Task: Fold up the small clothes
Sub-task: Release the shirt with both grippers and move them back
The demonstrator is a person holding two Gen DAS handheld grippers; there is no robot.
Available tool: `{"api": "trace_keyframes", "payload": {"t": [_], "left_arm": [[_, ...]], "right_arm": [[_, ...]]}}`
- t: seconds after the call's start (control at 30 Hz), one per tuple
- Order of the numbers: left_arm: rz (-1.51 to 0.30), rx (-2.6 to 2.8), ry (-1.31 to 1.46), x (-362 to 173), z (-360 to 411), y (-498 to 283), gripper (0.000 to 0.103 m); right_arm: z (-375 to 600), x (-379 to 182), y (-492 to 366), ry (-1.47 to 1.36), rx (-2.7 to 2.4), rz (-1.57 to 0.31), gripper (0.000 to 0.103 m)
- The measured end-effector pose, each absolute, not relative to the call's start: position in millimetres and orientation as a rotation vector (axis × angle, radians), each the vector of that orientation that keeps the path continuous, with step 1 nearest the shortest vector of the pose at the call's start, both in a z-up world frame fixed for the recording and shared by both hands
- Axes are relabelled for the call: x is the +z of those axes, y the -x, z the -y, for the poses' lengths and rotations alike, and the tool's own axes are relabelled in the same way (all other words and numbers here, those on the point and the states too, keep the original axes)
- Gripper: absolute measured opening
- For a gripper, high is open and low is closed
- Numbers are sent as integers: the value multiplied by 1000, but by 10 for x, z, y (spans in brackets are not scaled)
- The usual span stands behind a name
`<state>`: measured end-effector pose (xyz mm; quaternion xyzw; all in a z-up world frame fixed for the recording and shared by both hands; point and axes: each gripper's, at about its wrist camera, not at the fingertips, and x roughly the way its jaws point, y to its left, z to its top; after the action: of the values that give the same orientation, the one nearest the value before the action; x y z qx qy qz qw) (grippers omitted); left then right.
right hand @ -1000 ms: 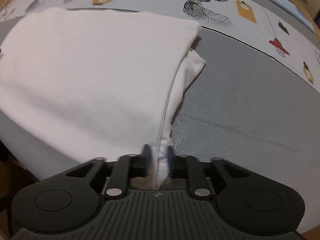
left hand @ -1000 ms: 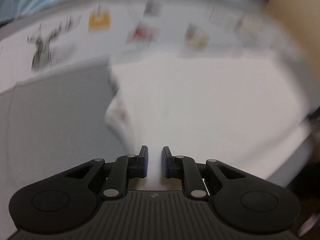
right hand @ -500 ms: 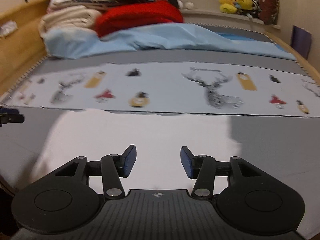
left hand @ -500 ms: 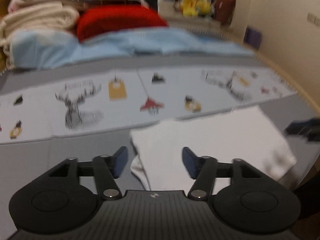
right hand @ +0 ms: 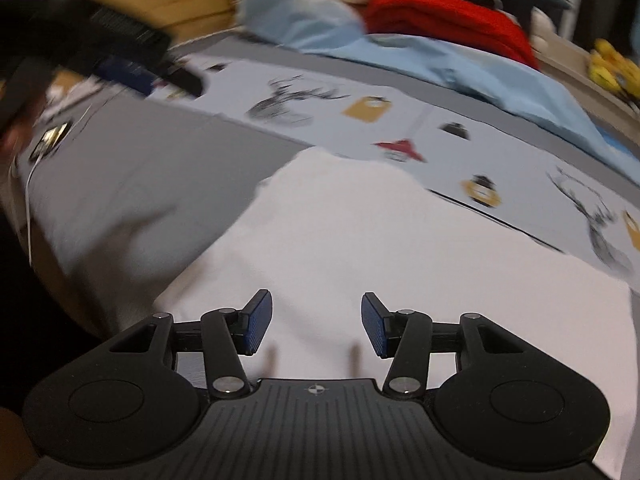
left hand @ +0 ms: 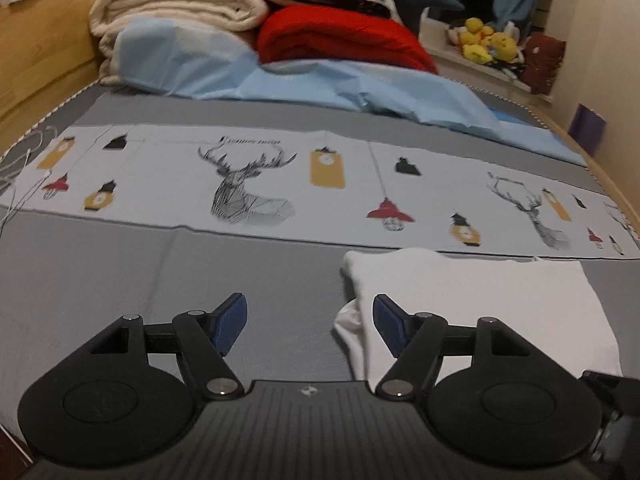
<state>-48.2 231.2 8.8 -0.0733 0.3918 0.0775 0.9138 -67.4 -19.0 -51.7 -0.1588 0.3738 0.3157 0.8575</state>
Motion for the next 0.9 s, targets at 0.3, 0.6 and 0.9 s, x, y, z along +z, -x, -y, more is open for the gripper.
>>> {"api": "trace_keyframes", "payload": {"t": [0.3,0.6,0.9], "left_arm": [[-847,215,190,-15,-2474,468,75],[-865,230,204,-39,-2526,486,75],[-876,240,208,-51,-2532,478,75]], "right_arm": [[-243,-720,897,515,791,-739,51],[-494,-932,1007,631,877,-737,52],[-631,-1046,1148,742,957,-708,28]]}}
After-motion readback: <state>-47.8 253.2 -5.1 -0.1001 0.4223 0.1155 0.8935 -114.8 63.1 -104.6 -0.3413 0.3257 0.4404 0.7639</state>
